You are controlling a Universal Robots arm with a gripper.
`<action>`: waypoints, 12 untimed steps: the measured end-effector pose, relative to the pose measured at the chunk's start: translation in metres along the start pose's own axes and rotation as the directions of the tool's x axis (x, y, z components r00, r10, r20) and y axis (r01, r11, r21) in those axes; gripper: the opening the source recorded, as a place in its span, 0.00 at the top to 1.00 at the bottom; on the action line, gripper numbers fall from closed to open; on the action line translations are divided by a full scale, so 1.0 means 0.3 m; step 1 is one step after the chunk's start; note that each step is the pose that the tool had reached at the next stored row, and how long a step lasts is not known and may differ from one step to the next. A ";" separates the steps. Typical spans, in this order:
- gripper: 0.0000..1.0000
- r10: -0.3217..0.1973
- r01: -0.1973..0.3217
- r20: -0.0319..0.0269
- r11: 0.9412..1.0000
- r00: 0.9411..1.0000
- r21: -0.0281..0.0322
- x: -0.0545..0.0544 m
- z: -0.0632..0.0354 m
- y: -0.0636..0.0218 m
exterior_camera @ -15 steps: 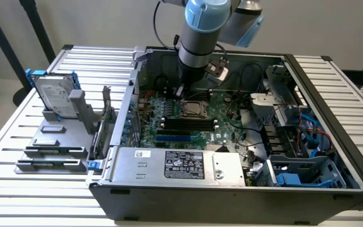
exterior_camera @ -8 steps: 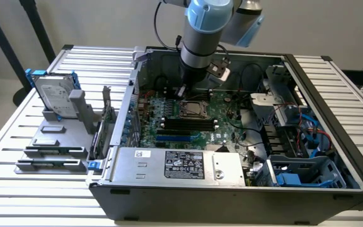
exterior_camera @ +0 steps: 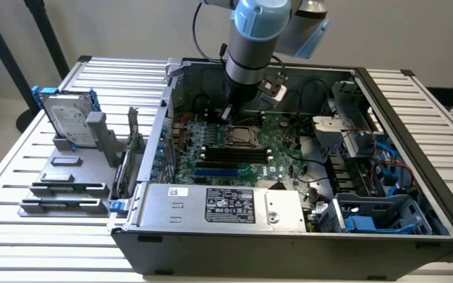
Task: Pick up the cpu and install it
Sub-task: 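Install the first cpu locking lever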
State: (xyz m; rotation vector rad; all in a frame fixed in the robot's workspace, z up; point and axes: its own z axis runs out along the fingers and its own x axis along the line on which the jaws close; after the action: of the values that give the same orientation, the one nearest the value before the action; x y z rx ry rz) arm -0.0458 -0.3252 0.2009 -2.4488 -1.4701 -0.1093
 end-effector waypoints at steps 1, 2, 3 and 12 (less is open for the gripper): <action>0.89 0.003 -0.003 0.001 1.000 1.000 0.001 0.000 0.000 0.001; 0.89 0.005 -0.005 0.001 1.000 1.000 0.002 0.001 0.000 0.002; 0.89 0.008 -0.008 0.002 1.000 1.000 0.003 0.002 0.000 0.003; 0.89 0.027 -0.027 -0.001 1.000 1.000 0.001 0.014 0.001 0.028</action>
State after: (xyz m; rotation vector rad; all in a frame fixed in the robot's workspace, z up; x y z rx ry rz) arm -0.0365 -0.3252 0.1997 -2.4664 -1.4355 -0.1039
